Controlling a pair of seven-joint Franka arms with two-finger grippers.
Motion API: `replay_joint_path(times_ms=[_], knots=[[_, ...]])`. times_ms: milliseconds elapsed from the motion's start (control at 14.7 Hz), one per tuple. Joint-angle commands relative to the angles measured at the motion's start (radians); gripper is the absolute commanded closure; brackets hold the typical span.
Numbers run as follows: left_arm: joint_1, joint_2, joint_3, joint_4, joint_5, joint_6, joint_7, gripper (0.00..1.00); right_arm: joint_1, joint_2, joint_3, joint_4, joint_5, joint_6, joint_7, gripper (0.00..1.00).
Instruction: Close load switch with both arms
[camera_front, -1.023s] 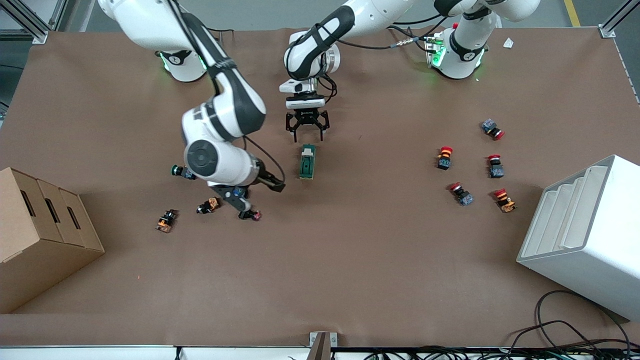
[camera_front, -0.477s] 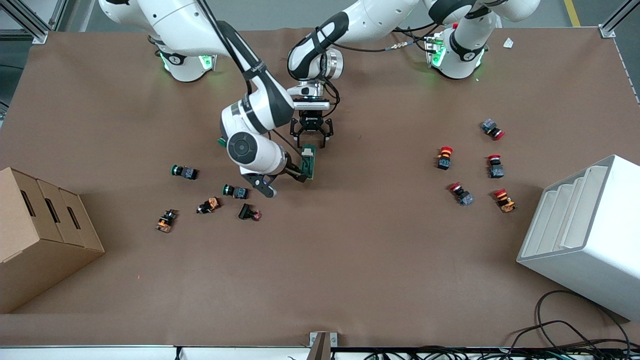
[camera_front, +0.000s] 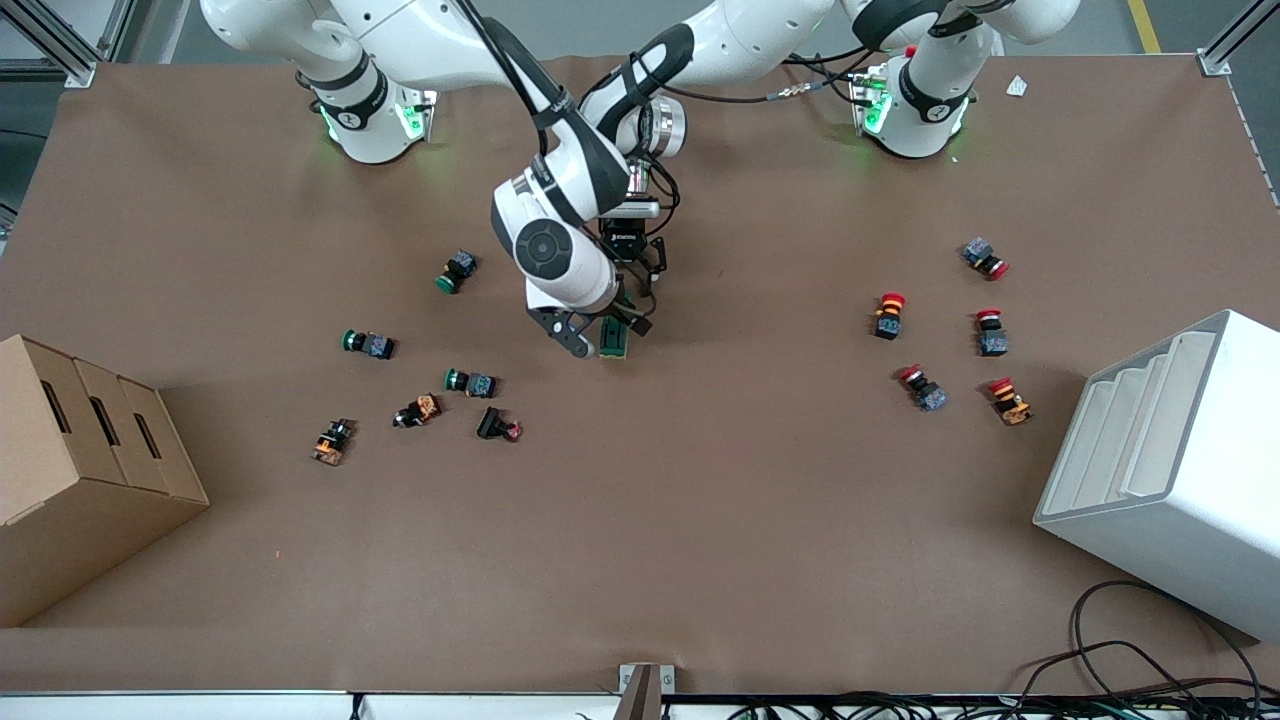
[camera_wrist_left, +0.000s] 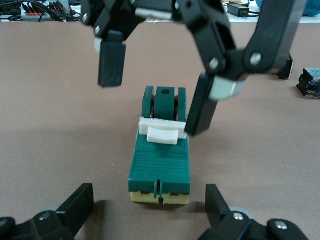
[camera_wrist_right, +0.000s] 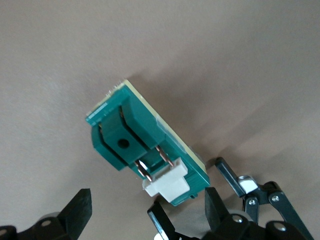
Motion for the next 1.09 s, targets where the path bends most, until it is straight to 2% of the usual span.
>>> replay_joint_path(times_ms=[0, 205, 409, 614, 818, 1023], knots=[[-0.005, 0.015, 0.005, 0.004, 0.019, -0.014, -0.015, 0.01, 0.025, -0.001, -0.011, -0.050, 0.024, 0.070, 0.007, 0.00], [-0.005, 0.017, 0.005, 0.004, 0.019, -0.014, -0.015, 0.01, 0.037, 0.031, -0.010, -0.054, 0.036, 0.123, 0.019, 0.00], [-0.005, 0.021, 0.005, 0.005, 0.019, -0.012, -0.015, 0.01, 0.034, 0.051, -0.011, -0.038, 0.104, 0.170, 0.027, 0.00], [-0.005, 0.021, 0.005, 0.008, 0.019, -0.012, -0.014, 0.01, 0.025, 0.051, -0.010, -0.008, 0.113, 0.157, 0.027, 0.00], [-0.003, 0.020, 0.005, 0.011, 0.019, -0.012, -0.014, 0.01, 0.013, 0.051, -0.013, 0.047, 0.111, 0.053, 0.073, 0.00], [-0.002, 0.020, 0.005, 0.011, 0.019, -0.012, -0.014, 0.01, -0.001, 0.050, -0.014, 0.068, 0.105, 0.034, 0.065, 0.00]])
